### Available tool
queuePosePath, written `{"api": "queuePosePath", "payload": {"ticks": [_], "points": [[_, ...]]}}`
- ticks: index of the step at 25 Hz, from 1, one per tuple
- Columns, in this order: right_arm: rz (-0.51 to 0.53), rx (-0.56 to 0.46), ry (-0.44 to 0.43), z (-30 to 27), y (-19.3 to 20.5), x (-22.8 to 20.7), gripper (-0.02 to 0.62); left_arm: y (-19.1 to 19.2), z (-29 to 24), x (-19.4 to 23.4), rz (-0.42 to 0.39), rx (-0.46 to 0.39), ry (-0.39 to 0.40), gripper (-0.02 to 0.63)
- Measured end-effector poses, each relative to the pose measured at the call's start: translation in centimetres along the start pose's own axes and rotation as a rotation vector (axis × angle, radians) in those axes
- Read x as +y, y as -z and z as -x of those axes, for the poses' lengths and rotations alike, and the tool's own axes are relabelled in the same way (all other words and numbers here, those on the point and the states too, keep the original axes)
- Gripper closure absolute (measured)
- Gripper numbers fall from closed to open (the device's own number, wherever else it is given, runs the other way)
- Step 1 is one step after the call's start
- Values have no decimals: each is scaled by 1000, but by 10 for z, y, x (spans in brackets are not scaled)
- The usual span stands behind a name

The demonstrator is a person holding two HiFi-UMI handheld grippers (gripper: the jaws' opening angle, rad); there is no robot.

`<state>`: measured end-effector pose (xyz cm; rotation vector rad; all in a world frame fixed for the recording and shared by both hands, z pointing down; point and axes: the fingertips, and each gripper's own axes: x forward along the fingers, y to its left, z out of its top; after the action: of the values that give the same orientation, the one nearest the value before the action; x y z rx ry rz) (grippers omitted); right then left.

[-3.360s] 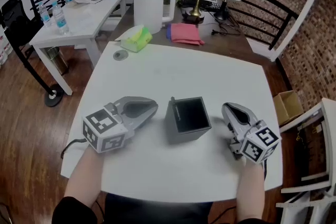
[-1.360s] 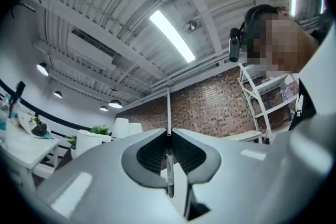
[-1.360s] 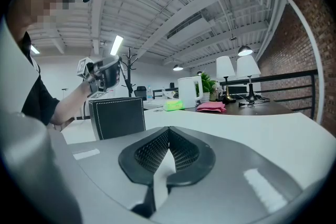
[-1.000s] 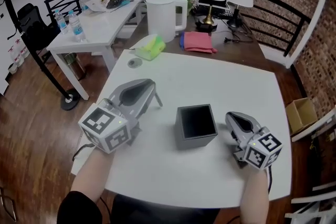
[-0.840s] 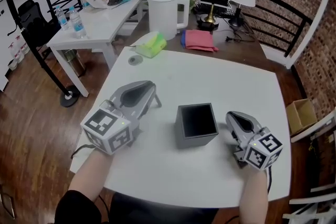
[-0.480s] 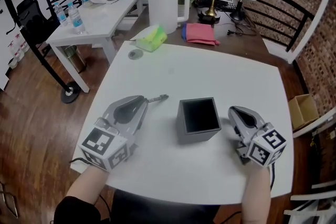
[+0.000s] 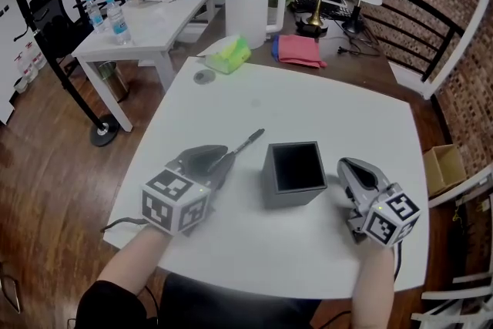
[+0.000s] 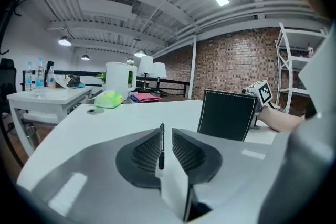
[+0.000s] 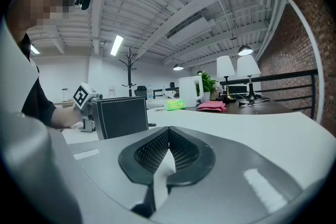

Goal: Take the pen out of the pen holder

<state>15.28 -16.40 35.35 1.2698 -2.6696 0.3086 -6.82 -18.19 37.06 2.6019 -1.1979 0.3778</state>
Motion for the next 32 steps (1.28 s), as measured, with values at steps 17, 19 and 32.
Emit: {"api": "queuePosePath", "payload": {"ticks": [17, 19, 32], "points": [[3, 4, -3, 0, 2, 0, 581, -28, 8, 52, -79, -159, -119, 603], [3, 4, -3, -1, 2, 1, 581, -27, 6, 58, -36, -172, -108, 604], [4, -40, 44, 6, -3, -3, 583, -30, 5, 61, -11, -186, -80, 604]]}}
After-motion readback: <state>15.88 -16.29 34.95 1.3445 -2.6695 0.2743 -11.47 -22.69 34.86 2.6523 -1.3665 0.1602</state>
